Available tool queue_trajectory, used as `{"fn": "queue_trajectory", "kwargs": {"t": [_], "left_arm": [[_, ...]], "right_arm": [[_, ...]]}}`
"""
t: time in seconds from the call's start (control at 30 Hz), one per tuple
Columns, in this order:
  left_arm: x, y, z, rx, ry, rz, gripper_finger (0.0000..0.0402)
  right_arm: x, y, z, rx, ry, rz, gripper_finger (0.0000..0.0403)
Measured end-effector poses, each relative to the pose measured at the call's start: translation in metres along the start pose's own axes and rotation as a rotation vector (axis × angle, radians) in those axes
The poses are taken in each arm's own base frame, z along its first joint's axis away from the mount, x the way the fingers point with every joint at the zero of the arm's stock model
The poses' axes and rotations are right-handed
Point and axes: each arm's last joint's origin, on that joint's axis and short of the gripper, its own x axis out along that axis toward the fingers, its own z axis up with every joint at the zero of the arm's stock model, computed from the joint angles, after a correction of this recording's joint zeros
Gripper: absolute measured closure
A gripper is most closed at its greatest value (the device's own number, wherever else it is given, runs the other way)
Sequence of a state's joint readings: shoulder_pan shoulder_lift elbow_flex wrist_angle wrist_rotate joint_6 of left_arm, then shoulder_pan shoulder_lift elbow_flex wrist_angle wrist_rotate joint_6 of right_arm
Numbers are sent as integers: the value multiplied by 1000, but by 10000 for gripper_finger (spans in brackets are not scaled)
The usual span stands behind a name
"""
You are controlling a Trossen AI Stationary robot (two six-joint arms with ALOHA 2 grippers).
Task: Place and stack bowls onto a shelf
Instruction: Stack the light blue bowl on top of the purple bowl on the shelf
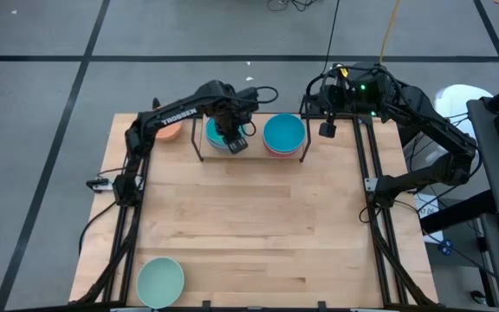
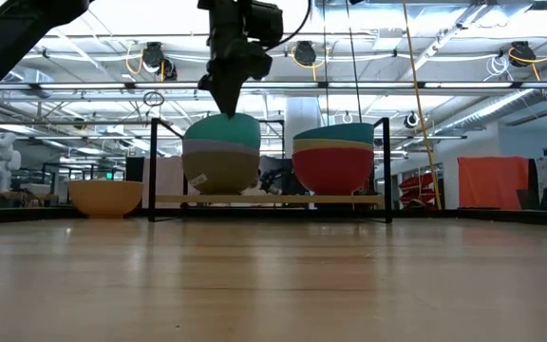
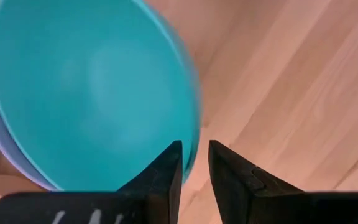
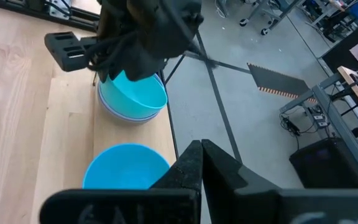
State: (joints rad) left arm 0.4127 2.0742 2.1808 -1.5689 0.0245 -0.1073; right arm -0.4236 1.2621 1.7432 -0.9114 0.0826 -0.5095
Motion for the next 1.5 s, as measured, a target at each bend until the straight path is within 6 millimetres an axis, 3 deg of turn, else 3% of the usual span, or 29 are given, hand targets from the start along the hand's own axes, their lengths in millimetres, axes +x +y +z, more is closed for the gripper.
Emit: {"fn": "queue_trajectory", "kwargs": {"t": [0.13,0.33,0.53,0.77,0.97,1.5], "left_arm": [[-10,-4,-2,4,-42,12,327],[-9,-8,-2,22,-41,24,394],[-9,-12,-3,34,-40,25,397],[-36,-11,-14,7,-148,71,398],[-49,-8,-11,-35,-274,106,399],[-11,-3,0,-52,-261,111,401]], "right_arm": [[0,0,0,0,0,0,403],[0,0,0,0,0,0,403],[0,0,-1,-1,5,3,403],[0,1,-1,-1,13,8,403],[0,1,-1,-1,13,7,403],[0,2,-4,-4,44,25,403]]}}
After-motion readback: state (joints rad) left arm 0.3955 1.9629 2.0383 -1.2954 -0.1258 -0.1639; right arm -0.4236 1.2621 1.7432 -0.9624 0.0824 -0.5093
